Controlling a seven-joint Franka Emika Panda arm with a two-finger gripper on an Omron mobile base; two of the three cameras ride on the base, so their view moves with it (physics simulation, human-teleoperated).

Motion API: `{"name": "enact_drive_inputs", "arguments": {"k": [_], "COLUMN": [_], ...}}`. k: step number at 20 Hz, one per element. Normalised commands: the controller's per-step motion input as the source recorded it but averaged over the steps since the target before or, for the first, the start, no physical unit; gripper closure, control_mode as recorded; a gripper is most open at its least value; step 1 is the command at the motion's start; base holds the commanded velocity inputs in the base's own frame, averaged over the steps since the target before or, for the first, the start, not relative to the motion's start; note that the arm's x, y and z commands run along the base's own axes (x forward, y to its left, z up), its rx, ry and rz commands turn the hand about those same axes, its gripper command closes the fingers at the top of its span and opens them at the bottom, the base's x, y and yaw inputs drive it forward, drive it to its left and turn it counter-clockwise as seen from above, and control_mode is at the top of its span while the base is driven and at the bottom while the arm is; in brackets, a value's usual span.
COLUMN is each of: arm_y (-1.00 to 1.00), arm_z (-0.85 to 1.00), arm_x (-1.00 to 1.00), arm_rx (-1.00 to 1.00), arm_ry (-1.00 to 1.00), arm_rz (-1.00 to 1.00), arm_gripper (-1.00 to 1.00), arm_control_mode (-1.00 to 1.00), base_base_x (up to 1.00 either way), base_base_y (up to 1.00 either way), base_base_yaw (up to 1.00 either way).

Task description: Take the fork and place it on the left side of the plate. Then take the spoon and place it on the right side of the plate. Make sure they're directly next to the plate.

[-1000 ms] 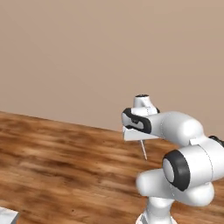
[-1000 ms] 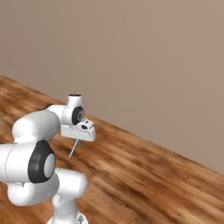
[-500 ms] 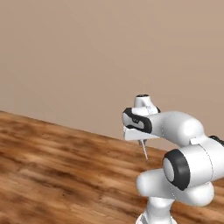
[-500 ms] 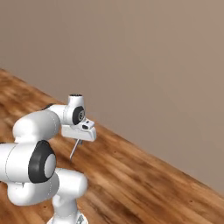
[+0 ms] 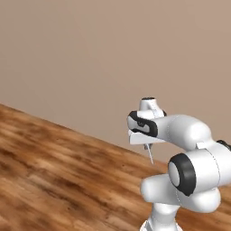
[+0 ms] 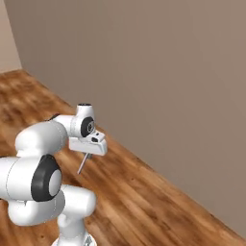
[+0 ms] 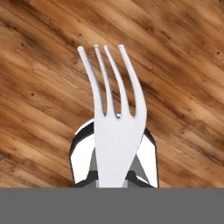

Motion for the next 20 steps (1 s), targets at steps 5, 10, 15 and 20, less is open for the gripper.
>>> {"name": "enact_drive_inputs", "arguments": {"k": [5, 10, 15, 20], "arm_y": [0.00, 0.00, 0.00, 0.00], "arm_z": [0.00, 0.00, 0.00, 0.00], "arm_x": [0.00, 0.00, 0.00, 0.00], "arm_rx": [0.00, 0.00, 0.00, 0.00], "arm_ry": [0.00, 0.00, 0.00, 0.00], "arm_rz": [0.00, 0.00, 0.00, 0.00], "arm_gripper": [1.00, 1.00, 1.00, 1.00], "arm_control_mode": [1.00, 1.00, 1.00, 1.00], "base_base_x": [0.66, 0.68, 0.64, 0.69], "base_base_y": [-0.11, -0.06, -0.03, -0.01], "base_base_yaw": [0.34, 0.39, 0.45, 0.42]}}
